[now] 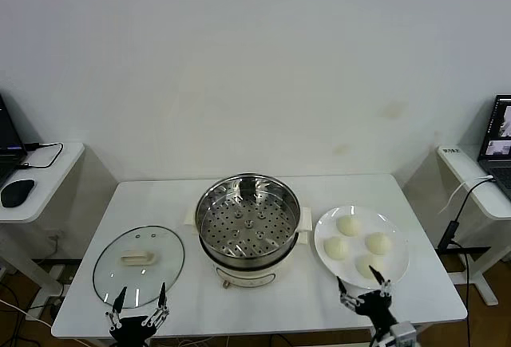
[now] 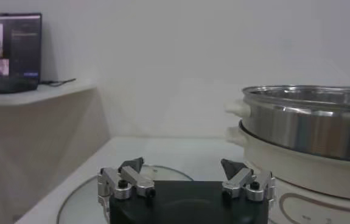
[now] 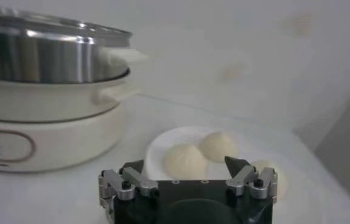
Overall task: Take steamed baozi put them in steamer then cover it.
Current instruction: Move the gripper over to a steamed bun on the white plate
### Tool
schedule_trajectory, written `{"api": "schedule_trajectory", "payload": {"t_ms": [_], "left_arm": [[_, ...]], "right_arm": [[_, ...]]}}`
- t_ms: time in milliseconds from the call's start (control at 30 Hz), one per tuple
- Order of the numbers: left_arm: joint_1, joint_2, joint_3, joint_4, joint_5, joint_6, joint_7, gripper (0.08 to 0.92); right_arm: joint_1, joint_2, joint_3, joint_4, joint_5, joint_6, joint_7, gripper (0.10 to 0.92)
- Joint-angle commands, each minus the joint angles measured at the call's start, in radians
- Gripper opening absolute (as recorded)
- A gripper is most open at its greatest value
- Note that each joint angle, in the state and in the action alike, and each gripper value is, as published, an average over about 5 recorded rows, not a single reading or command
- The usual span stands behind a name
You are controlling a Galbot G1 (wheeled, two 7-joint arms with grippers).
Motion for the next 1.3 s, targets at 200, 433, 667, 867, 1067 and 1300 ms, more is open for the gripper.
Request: {"api": "schedule_trajectory", "payload": {"t_ms": [200,433,667,867,1067,1300], "left_arm": [[-0.029,0.010,-0.028,-0.017,0.165,0.082,0.021,0.823],[-0.046,0.004,-0.039,-0.015,0.209,0.107,0.020,0.823],[-0.027,-0.012,-0.045,-0.016,0.237,0.103,0.013,0.823],[-0.018,-0.032,-0.047,-0.028,0.247,0.101,0.002,0.823],[-0.021,-0.045,-0.058,-0.044,0.238,0.102,-0.012,0.823],[-0.030,-0.047,-0.058,-0.044,0.236,0.106,-0.015,0.823]], "right_arm": [[0.348,-0.319,0.010,-0.177,-0.318,0.007,-0.198,0.823],[0.598,-0.498,-0.213,-0.319,-0.249,-0.022,-0.391,0.823],[0.918,-0.623,-0.570,-0.451,-0.204,-0.047,-0.568,0.823],[1.188,-0.645,-0.894,-0.559,-0.143,-0.046,-0.729,0.823],[1.393,-0.625,-1.153,-0.626,-0.081,-0.021,-0.834,0.823],[1.498,-0.541,-1.323,-0.705,-0.081,0.014,-0.879,0.823]]}}
